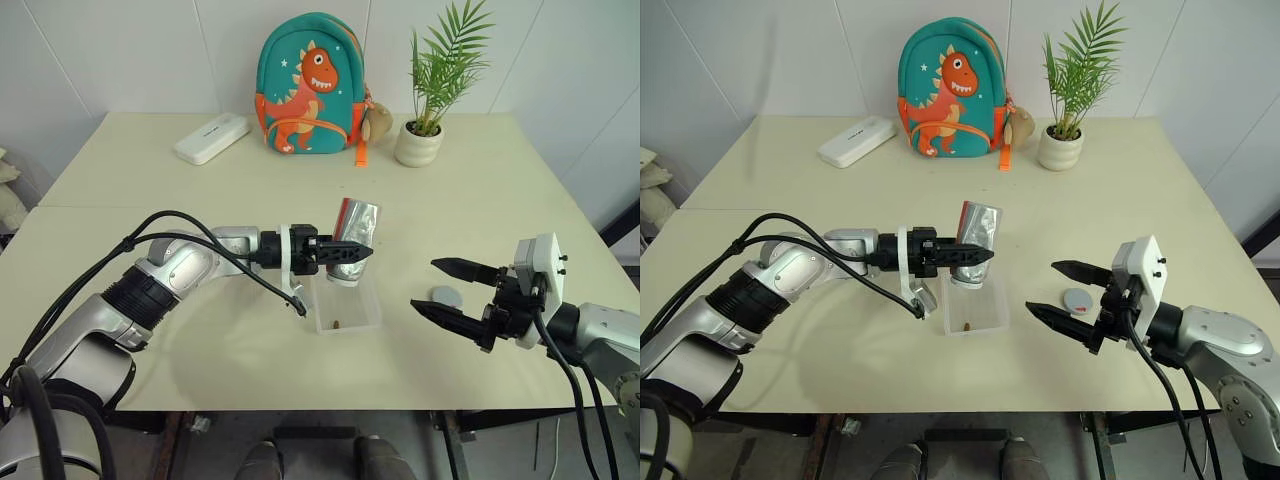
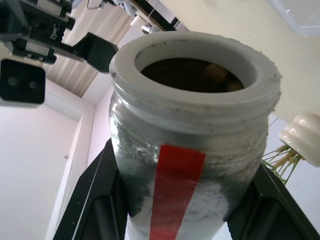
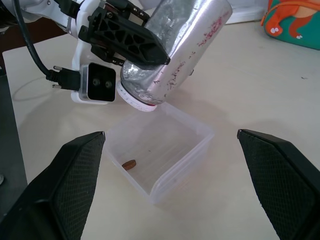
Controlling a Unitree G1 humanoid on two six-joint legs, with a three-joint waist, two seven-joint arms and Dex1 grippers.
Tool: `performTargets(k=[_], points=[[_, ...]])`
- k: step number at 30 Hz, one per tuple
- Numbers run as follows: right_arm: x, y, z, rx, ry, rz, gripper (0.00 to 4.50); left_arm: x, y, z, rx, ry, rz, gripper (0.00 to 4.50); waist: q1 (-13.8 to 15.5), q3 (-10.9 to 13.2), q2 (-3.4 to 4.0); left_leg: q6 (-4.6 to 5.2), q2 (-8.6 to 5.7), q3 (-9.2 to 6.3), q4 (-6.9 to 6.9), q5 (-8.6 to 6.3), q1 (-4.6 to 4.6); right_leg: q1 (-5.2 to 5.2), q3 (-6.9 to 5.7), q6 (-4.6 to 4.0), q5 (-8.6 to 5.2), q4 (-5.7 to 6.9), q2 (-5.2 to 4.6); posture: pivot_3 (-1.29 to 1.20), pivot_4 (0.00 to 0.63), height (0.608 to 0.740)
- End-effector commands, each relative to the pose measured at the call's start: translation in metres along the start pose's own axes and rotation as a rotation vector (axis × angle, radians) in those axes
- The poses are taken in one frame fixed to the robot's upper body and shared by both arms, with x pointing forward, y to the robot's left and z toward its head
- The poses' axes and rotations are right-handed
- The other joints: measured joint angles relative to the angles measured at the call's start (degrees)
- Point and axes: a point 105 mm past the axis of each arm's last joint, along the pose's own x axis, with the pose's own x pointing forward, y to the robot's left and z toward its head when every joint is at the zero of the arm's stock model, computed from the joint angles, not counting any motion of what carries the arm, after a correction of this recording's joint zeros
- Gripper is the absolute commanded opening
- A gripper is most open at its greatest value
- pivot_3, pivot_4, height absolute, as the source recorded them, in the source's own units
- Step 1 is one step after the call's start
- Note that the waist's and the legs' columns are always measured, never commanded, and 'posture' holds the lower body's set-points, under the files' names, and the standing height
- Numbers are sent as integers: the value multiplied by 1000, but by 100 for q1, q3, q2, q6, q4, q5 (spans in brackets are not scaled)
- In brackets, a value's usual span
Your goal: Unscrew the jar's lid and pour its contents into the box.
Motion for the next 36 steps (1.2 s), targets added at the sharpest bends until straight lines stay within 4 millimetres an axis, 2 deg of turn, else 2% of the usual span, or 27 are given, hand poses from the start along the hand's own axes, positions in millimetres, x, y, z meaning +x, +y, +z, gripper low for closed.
performTargets(k=[1,3,7,9,11,17,22,26,36], points=[[-1,3,11,-38,-47,16,4458,-4,-2,-31,-209,158,-2,2090,2,0,0,1,0,0,0,1,0,0,0,0,0,1,0,0,150,740],[-4,5,12,-39,-49,22,4458,-12,-13,-54,-445,331,-6,2090,0,0,0,3,-1,0,1,2,-1,-1,0,0,0,3,0,0,150,740],[-5,7,15,-42,-52,41,4458,-22,-23,-74,-798,530,39,2090,-16,-1,2,4,0,1,1,2,0,-2,0,-3,-1,7,0,0,150,740],[-5,4,15,-51,-49,32,4458,-26,-28,-73,-1009,588,72,2090,-16,-4,6,4,1,0,0,2,0,-2,-1,-4,-2,8,0,0,150,740],[-4,2,14,-56,-44,37,4458,-34,-43,-65,-1278,670,108,2090,-22,-5,8,4,0,2,0,2,5,-1,1,-4,-2,10,-1,0,150,740],[-2,2,14,-61,-39,52,4458,-57,-72,-53,-1877,920,299,2090,-16,-3,6,10,0,-2,30,6,6,-3,0,-8,-4,49,2,0,150,740],[-1,-1,15,-65,-39,58,4458,-71,-82,-41,-2018,1003,328,2090,-25,-3,6,10,0,0,67,6,7,8,0,-7,0,52,2,0,150,740],[2,-3,13,-60,-30,73,4458,-78,-92,-26,-2164,991,367,2090,-17,-3,6,11,0,1,78,7,8,10,0,-10,3,51,2,0,150,740],[7,-6,14,-64,-29,92,4458,-85,-108,1,-2243,988,315,2090,-17,-3,6,11,1,2,75,8,5,11,0,-10,7,40,2,0,150,740]])
